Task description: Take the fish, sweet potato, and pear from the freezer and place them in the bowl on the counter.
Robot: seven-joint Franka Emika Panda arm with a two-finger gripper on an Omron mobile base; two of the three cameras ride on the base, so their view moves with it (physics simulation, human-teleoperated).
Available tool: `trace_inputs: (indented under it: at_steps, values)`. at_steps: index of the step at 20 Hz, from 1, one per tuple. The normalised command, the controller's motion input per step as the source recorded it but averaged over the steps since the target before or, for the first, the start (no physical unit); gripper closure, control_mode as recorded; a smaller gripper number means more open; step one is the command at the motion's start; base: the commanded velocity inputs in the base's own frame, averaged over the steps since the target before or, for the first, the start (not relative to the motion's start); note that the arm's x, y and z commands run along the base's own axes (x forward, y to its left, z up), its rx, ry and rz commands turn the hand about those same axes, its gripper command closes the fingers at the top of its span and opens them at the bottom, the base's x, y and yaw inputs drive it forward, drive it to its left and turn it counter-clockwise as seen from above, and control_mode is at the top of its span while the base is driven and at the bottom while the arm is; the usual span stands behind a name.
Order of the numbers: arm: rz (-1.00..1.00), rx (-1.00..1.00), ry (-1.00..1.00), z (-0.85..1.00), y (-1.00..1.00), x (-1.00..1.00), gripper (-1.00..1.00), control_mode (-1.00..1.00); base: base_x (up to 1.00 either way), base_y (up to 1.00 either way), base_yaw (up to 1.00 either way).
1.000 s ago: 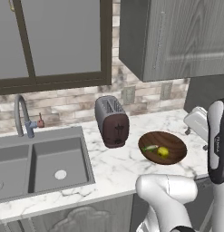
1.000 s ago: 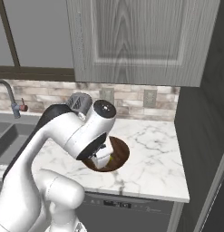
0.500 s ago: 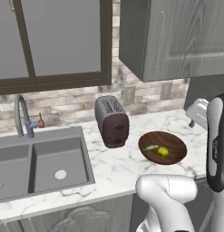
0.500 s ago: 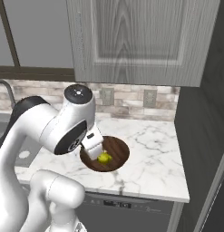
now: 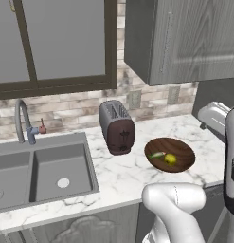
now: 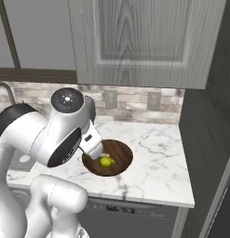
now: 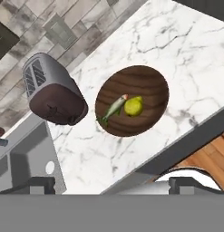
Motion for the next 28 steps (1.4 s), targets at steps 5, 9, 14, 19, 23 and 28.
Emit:
trace_inputs:
  at_steps: [5, 9, 14, 19, 23, 28]
  values:
    - [0.07, -0.22, -0.25, 0.14, 0.14, -0.25, -1.0, -1.0, 0.0, 0.0, 0.0]
    - [0.03, -0.09, -0.04, 0.46, 0.21, -0.1, -1.0, -1.0, 0.0, 0.0, 0.0]
    - [0.07, -0.08, 0.0, 0.34, 0.15, 0.0, -1.0, -1.0, 0.0, 0.0, 0.0]
    - [0.17, -0.09, 0.0, 0.1, 0.04, -0.2, -1.0, -1.0, 0.0, 0.0, 0.0]
    - [0.1, -0.17, -0.06, 0.21, 0.05, -0.26, -1.0, -1.0, 0.0, 0.0, 0.0]
    - [0.01, -0.21, -0.11, 0.22, 0.09, -0.24, -1.0, -1.0, 0.0, 0.0, 0.0]
